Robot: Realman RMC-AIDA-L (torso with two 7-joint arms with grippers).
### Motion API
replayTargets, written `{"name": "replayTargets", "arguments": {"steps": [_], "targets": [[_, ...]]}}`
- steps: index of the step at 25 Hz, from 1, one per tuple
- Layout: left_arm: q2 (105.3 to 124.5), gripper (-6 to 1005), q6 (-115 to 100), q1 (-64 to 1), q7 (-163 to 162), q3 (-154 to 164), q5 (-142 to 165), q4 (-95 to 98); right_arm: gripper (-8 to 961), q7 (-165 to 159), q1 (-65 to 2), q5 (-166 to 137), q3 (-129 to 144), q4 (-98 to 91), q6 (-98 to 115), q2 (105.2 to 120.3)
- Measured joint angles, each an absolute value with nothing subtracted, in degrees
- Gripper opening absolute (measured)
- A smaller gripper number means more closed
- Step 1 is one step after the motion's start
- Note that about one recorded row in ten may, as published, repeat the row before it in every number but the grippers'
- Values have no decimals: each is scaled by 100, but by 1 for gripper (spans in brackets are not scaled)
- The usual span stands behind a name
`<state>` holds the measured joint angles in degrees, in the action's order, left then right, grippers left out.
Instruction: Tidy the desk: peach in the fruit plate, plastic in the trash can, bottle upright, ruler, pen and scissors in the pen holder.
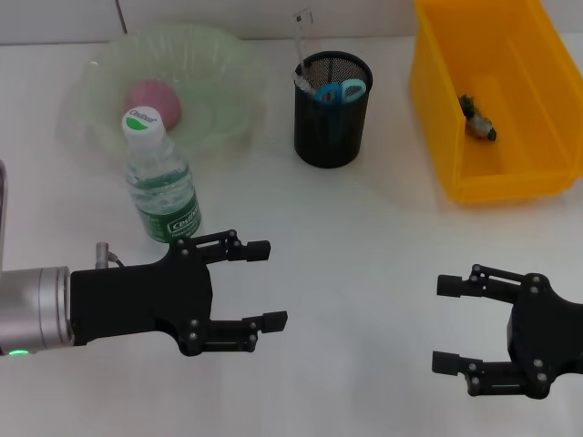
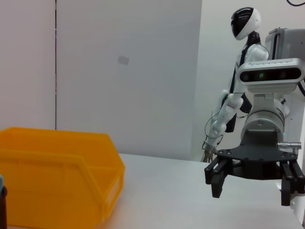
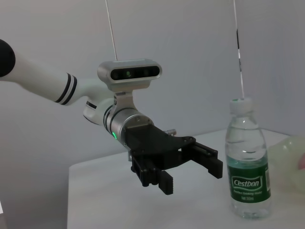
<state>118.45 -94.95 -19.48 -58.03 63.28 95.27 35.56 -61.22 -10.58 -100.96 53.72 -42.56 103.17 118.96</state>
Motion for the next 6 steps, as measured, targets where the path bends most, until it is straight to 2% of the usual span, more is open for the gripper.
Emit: {"name": "replayTargets", "arguments": {"steps": [6], "targets": [[11857, 799, -9489, -1964, -5803, 6327, 9520, 3570, 826, -6108, -1057, -10121, 5139, -4227, 10319, 11904]]}}
